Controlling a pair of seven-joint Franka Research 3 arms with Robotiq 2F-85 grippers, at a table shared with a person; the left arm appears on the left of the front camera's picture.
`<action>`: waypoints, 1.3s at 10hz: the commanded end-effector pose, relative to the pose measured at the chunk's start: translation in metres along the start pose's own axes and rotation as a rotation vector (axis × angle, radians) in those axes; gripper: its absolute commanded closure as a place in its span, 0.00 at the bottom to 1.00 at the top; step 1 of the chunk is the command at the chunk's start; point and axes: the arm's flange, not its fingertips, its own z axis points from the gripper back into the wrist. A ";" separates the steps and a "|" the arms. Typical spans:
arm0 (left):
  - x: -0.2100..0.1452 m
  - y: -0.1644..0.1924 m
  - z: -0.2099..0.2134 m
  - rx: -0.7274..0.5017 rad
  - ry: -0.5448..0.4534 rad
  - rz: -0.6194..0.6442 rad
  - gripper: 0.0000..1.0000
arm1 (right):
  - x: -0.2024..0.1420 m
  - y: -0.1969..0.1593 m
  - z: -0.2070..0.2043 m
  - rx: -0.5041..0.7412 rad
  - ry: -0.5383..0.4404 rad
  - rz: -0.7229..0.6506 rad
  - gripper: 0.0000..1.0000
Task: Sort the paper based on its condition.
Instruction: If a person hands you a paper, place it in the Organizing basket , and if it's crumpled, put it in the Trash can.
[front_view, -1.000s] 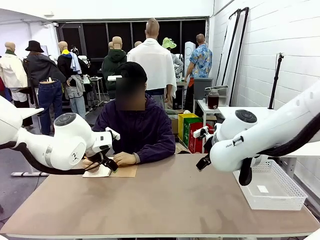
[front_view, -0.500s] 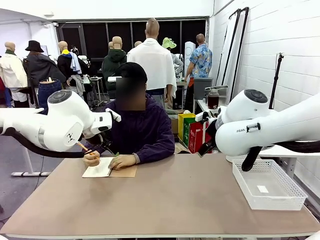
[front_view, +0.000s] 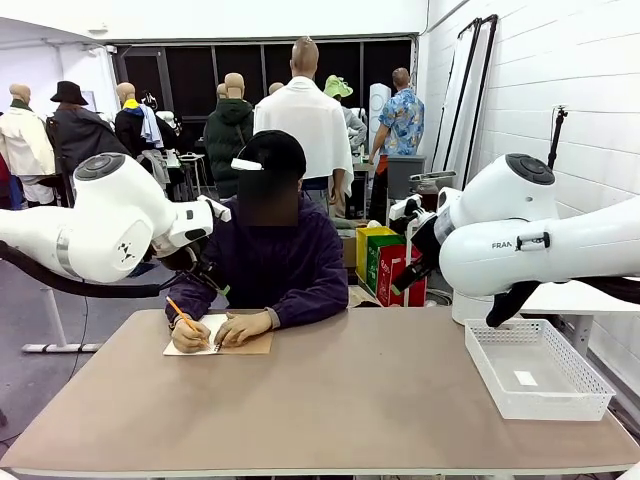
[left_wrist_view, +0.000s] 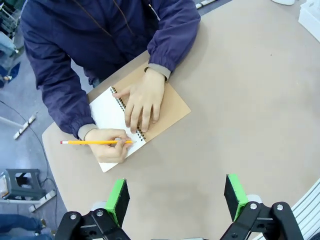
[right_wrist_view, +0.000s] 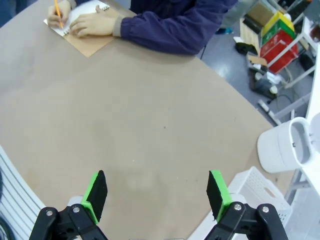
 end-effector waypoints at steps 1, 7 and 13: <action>-0.001 0.003 0.003 -0.024 0.016 0.044 0.00 | 0.000 -0.004 -0.001 0.033 0.000 0.028 0.00; -0.003 0.004 0.001 -0.008 0.014 0.019 0.00 | 0.001 0.001 0.001 0.003 -0.002 0.012 0.00; -0.003 0.004 0.001 -0.008 0.014 0.019 0.00 | 0.001 0.001 0.001 0.003 -0.002 0.012 0.00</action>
